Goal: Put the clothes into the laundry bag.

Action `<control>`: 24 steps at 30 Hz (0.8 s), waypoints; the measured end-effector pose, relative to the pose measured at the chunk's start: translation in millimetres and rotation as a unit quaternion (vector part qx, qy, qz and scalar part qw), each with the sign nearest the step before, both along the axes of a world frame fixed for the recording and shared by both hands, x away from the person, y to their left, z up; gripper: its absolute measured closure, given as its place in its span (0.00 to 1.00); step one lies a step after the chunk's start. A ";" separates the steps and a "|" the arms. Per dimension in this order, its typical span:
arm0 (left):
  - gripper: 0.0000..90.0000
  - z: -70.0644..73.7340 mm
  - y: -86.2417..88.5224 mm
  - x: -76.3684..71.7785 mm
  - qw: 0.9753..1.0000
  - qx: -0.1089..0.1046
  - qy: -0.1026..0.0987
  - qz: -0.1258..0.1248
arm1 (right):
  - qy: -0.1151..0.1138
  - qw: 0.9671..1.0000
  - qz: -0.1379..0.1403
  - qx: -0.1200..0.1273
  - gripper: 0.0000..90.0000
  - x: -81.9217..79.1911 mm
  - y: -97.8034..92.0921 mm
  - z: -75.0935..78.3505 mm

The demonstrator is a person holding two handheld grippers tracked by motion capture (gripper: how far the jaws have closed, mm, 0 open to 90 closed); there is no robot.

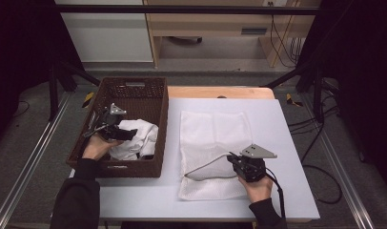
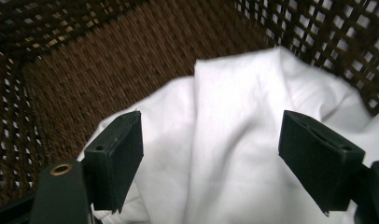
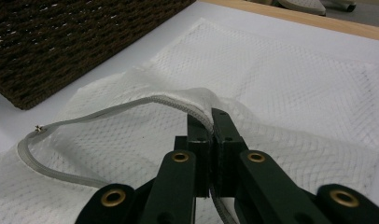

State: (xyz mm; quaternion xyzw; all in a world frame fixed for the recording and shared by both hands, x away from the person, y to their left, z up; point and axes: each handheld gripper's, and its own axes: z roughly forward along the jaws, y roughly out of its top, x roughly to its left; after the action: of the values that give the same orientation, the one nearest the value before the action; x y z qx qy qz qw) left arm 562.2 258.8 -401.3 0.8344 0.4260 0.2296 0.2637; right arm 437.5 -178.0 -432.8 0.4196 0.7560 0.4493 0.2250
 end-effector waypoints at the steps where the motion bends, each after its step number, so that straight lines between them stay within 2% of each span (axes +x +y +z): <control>1: 0.23 -1.4 -0.7 0.4 1.000 0.006 0.005 -0.001 | 0.001 1.000 -0.001 0.000 0.97 0.0 0.2 -0.1; 3: 0.23 -4.6 -1.3 1.2 1.000 0.012 0.014 -0.003 | 0.002 1.000 0.000 0.000 0.97 0.1 0.2 -0.2; 9: 0.23 -11.1 1.9 3.7 0.999 0.001 0.038 0.013 | 0.003 1.000 0.002 -0.007 0.97 -0.6 2.5 -1.3; 15: 0.19 -21.2 -4.6 5.3 0.998 0.031 0.057 0.004 | 0.007 1.000 0.002 -0.008 0.97 -0.3 3.7 -2.1; 17: 0.18 -24.1 -5.1 6.3 0.997 0.030 0.072 0.002 | 0.007 1.000 0.002 -0.008 0.97 -0.1 3.5 -2.1; 21: 0.20 -30.6 -5.1 10.4 0.993 0.014 0.120 0.005 | 0.009 1.000 0.003 -0.010 0.97 0.3 3.9 -2.6; 24: 0.24 -33.0 -5.6 11.6 0.990 0.006 0.142 0.006 | 0.010 1.000 0.003 -0.010 0.97 0.4 3.8 -2.7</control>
State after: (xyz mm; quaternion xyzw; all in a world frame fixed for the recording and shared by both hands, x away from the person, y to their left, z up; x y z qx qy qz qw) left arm 573.7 253.2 -434.2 0.8574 0.4632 0.1129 0.1938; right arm 437.9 -174.1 -435.5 0.4195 0.7641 0.4381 0.2196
